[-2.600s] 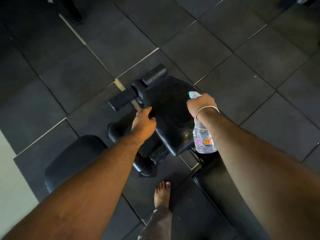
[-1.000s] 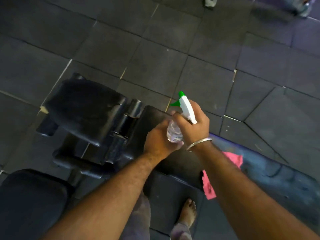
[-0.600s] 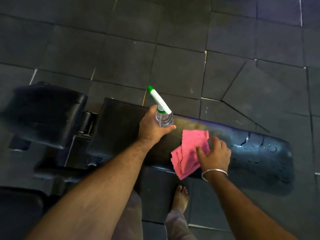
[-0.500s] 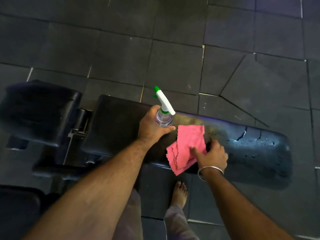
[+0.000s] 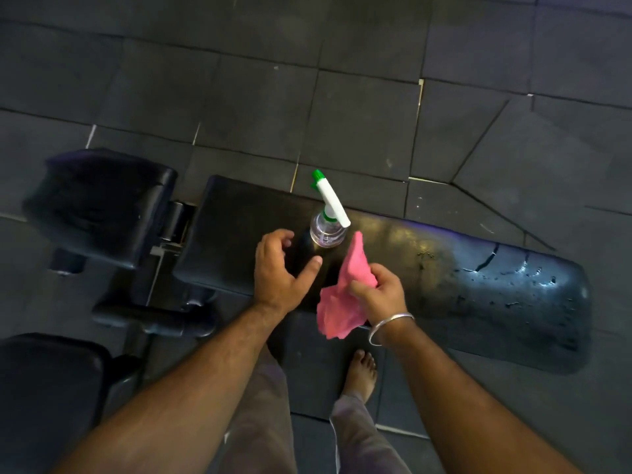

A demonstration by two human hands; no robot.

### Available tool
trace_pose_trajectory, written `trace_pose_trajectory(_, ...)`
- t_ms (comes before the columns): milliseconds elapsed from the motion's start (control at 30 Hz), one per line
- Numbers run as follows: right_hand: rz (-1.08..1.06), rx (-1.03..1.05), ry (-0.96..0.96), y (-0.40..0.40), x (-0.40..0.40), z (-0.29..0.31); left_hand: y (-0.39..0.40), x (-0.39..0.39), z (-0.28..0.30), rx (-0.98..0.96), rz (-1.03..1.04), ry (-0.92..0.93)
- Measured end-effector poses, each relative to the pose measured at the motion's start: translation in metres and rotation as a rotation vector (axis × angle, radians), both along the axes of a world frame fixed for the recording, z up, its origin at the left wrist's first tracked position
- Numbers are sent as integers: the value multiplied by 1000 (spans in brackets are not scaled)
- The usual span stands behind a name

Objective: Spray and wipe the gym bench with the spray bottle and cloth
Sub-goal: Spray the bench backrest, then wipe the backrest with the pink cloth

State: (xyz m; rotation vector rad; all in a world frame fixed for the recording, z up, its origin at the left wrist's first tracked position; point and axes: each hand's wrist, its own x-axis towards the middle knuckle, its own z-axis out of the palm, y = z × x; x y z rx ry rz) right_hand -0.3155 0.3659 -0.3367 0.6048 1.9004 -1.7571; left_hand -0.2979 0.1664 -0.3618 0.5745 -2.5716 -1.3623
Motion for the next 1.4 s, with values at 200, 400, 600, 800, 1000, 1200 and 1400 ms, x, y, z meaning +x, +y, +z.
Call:
trace_pose_trajectory(200,184,-417,-185,-80,-4,32,-63,36,46,1105,-14,-440)
trace_pose_trajectory(400,346,-390,-118,-184,-23,34,-171,66,71,1194,220,-444)
trace_pose_trajectory(600,548,-66,198,-303,-39,-5,-309,63,78,719,619,-190)
trace_pose_trajectory(800,954,813,684,-356,-67,-62,-428,55,47,-288,757,-212)
trace_pose_trajectory(1000,960,1053,730,-354,-55,-89,-421,42,-36,-505,-81,-555)
trace_pose_trajectory(1200,969,1151,718,-359,-51,-92,-427,6,-58,-606,175,-571)
trace_pose_trajectory(1400,995,1158,658,-364,-52,-79,-396,35,-56,-590,84,-452)
